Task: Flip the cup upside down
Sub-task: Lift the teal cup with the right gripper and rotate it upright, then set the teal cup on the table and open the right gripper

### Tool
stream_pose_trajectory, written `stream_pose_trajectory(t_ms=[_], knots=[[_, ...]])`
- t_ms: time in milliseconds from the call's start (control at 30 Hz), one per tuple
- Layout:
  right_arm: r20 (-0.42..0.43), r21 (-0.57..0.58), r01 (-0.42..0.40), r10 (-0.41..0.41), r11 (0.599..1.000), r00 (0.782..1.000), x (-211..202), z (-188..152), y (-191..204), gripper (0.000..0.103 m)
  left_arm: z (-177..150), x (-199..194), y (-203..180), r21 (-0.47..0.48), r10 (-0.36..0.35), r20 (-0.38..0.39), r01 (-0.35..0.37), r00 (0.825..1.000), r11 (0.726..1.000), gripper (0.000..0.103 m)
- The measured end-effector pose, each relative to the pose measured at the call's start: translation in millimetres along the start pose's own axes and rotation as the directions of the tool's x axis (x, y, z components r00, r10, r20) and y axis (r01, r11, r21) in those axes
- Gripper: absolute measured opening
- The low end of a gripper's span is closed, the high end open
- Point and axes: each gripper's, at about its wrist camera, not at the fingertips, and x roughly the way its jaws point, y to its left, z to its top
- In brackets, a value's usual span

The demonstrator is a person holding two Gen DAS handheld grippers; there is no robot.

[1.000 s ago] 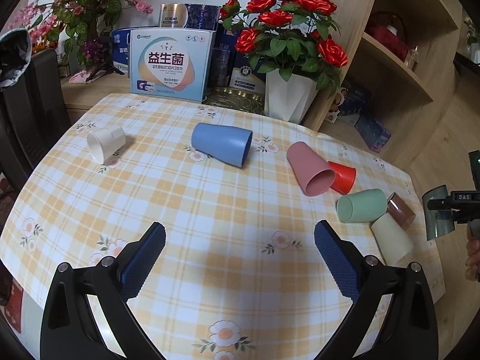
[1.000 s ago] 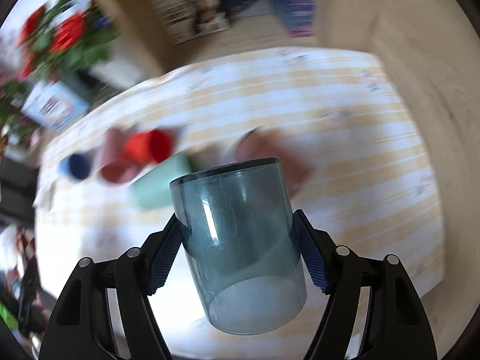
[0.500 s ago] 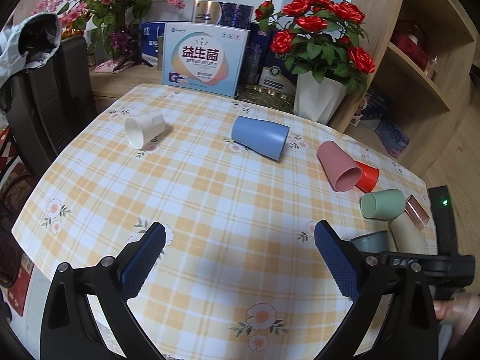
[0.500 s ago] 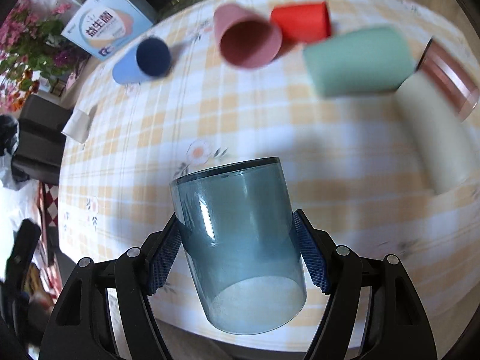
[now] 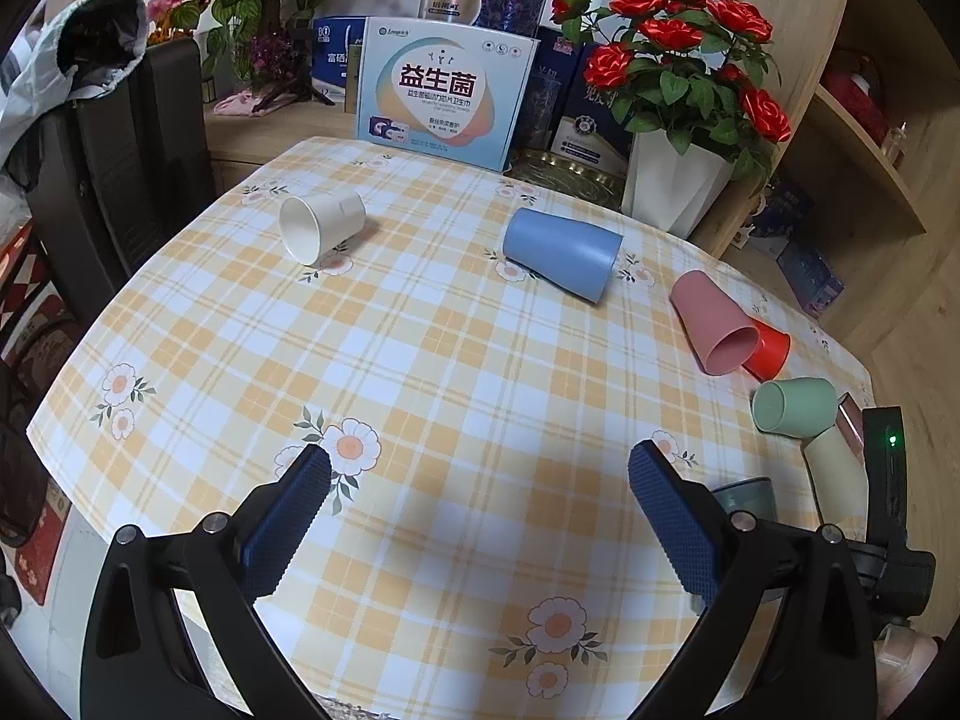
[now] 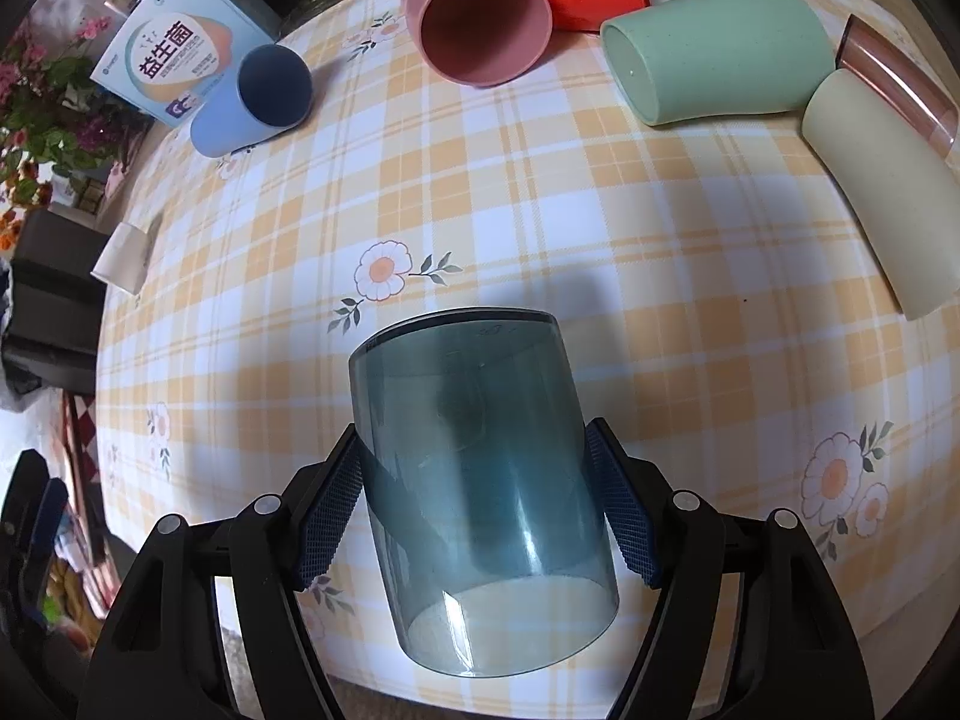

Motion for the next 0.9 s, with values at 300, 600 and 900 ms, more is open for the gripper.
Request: stream_pose_trajectory(t_ms=[300,600,900], knots=[[0.084,0.01,-0.103,0.102,0.995,0.991,-30.2,3.3,-8.2,0.075,0.4,-4.8,-8.3,0.015,-0.012,0.002,0.012,1.0,1.0,0.097],[0.276,-0.173,-0.048,0.095,0.984,0.957,-93.7,0.5,-21.0,0.087,-1.8,-8.0,-28.1,0.048,-0.065,-0.023,0.066,0.998,0.997,0.097],[0.429,-0.233,-0.002,0.105,0.972,0.897,-132.1,-13.9,-70.8,0.087,-7.1,7.4,-45.4,0.058,-0.118,-0.107,0.125,0.987,0.99,0.097]])
